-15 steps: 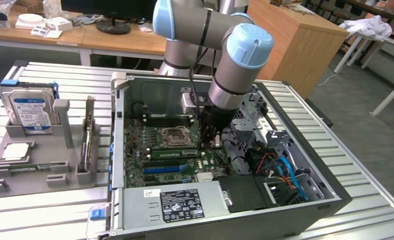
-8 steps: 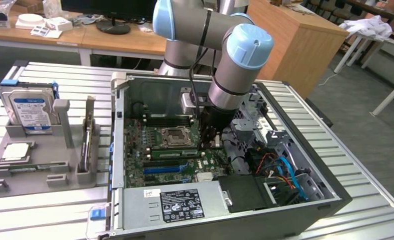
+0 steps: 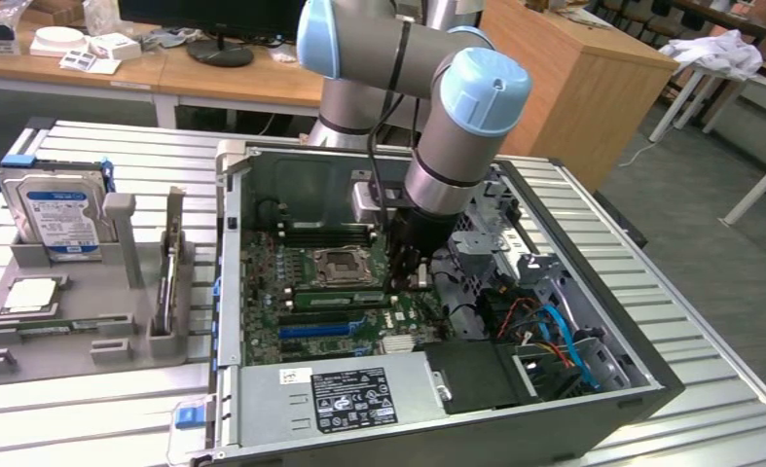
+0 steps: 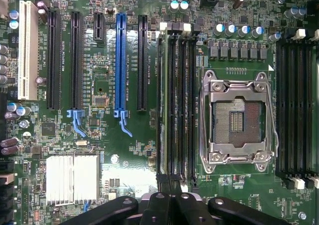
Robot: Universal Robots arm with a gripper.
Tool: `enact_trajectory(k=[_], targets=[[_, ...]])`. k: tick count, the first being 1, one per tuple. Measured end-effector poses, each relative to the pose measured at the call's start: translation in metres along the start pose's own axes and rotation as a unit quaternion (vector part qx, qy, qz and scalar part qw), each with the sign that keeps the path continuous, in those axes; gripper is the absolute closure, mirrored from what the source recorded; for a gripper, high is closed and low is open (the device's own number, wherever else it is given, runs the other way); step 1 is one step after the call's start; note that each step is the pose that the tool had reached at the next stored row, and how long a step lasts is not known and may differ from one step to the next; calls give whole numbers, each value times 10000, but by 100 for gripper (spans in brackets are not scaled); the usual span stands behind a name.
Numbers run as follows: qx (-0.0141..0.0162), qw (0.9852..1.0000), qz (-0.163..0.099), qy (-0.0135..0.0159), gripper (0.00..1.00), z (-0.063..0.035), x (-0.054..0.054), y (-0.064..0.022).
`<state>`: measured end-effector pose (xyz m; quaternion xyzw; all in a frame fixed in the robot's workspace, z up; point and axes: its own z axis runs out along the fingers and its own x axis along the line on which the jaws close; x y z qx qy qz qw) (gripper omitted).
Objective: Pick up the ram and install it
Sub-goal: 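Press down the ram until it locks into place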
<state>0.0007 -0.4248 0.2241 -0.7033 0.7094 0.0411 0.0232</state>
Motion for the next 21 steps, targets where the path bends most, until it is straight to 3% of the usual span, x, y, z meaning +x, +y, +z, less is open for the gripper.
enact_trajectory(k=[16,21], targets=[[0,10000,0,0,89,18,3,-1],[-2,10000,0,10,89,-27,-1,1]])
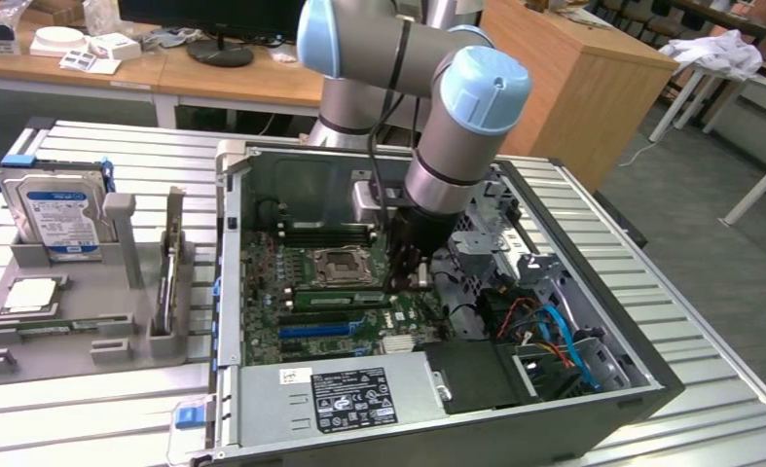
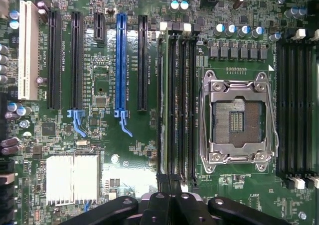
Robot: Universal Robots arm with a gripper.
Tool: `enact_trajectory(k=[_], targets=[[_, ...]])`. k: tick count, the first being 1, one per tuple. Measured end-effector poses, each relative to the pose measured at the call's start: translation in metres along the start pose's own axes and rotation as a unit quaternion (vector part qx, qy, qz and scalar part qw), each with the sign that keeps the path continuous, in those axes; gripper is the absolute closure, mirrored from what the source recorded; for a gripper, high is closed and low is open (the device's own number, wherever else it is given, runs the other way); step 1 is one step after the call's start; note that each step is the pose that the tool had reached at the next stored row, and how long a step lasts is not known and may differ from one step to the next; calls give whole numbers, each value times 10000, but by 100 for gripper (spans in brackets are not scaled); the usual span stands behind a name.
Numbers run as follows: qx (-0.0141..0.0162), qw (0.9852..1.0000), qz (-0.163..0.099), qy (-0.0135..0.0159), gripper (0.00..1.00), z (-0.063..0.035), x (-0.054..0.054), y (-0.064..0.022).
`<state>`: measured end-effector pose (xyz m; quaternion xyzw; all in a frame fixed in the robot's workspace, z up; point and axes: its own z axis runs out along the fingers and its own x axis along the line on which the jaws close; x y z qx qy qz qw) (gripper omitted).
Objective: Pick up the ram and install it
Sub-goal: 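Press down the ram until it locks into place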
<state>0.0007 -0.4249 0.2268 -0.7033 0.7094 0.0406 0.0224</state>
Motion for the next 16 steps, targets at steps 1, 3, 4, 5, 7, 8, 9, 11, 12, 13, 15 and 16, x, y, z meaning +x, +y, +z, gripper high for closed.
enact_trajectory(k=[1,3,4,5,7,8,9,11,12,13,15,16], targets=[[0,10000,0,1,89,-15,-1,0],[0,10000,0,3,89,-47,-4,1],[0,10000,0,5,89,-64,-6,2],[0,10000,0,7,89,-83,-7,2],[0,10000,0,10,89,-118,-11,3],[0,10000,0,12,89,-136,-12,4],[0,10000,0,14,89,-154,-14,4],[0,10000,0,17,89,-188,-17,5],[0,10000,0,20,89,-204,-18,5],[0,10000,1,21,89,-219,-20,6],[0,10000,1,23,89,-233,-21,6],[0,10000,1,22,89,-232,-21,6]])
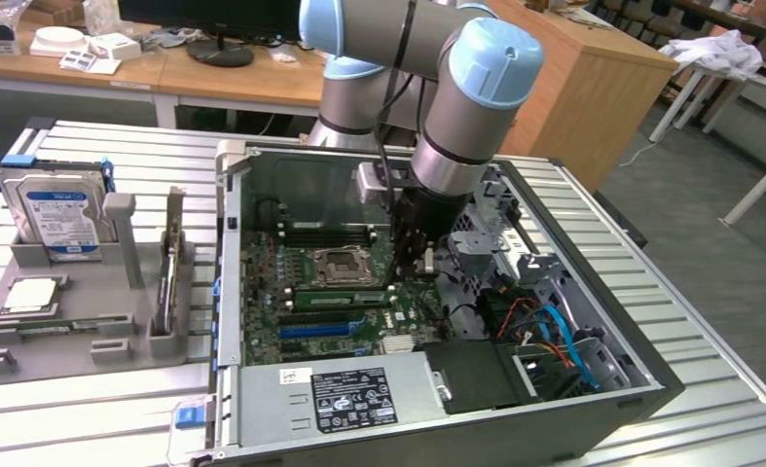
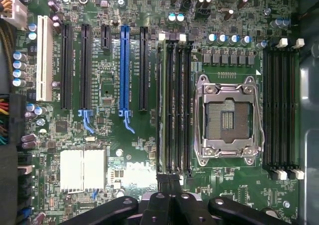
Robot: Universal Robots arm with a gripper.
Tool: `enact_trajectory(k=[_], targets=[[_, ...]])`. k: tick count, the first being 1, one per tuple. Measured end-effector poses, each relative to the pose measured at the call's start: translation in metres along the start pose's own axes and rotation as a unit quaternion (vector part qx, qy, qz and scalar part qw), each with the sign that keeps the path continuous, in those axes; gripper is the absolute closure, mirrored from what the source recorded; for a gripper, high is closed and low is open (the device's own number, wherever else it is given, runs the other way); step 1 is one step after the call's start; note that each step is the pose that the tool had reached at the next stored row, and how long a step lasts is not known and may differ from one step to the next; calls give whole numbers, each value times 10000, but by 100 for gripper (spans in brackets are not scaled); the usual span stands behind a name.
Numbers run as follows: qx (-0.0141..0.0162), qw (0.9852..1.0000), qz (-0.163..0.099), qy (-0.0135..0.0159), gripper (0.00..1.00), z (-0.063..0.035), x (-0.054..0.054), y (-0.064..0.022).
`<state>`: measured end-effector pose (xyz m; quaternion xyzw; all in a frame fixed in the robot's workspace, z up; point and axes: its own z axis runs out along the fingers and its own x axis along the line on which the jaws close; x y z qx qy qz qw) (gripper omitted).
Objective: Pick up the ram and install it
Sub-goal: 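Press down the ram until it locks into place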
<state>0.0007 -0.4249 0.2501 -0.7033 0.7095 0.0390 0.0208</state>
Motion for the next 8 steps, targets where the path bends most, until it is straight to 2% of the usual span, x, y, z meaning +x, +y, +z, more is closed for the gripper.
enact_trajectory(k=[4,8], targets=[[0,10000,1,1,89,-1,0,4],[3,10000,0,2,89,3,2,99]])
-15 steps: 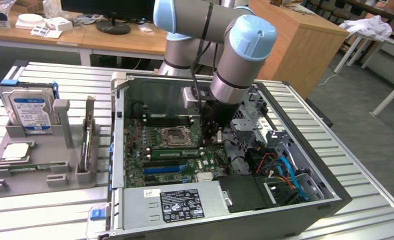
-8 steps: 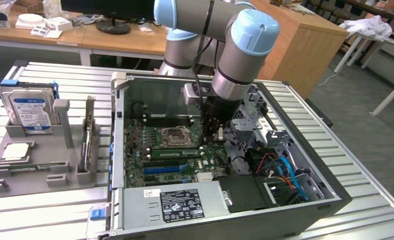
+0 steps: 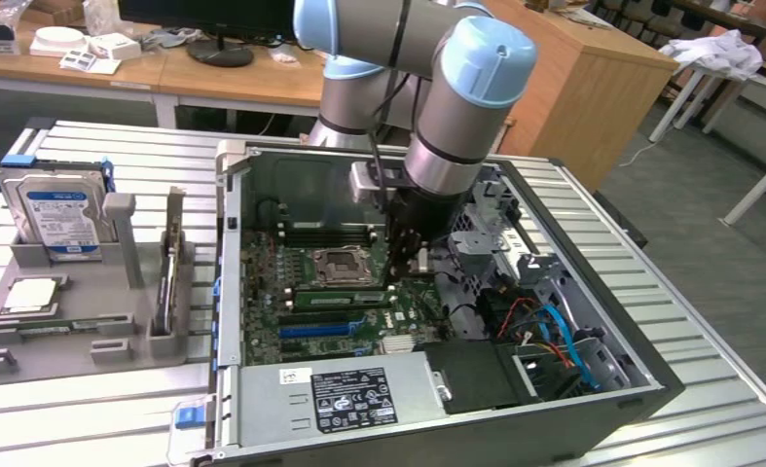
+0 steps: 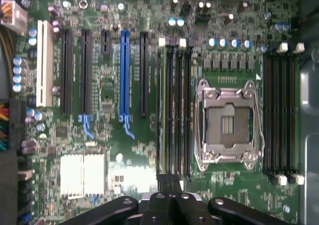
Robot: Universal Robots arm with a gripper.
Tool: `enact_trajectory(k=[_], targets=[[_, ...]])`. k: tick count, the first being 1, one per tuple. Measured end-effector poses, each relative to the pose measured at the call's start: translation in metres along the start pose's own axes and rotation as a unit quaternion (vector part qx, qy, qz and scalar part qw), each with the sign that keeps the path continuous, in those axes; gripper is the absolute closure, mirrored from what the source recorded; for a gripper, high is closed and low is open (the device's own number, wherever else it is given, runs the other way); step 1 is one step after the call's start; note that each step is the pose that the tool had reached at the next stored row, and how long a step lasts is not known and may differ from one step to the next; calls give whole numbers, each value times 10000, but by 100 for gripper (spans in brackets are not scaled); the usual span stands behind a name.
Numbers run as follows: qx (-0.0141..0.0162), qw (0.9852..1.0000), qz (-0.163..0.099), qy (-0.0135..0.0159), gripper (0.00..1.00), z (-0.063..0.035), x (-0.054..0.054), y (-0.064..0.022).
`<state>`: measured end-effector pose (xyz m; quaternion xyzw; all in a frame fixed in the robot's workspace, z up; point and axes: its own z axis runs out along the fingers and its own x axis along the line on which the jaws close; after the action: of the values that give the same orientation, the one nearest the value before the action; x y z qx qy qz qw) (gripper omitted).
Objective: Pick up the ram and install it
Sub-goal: 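Press down the ram until it locks into place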
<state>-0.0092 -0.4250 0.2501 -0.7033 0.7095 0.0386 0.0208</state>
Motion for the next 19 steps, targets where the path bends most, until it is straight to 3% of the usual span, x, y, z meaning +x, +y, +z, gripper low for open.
enact_trajectory(k=[19], targets=[[13,10000,-1,-1,89,27,5,513]])
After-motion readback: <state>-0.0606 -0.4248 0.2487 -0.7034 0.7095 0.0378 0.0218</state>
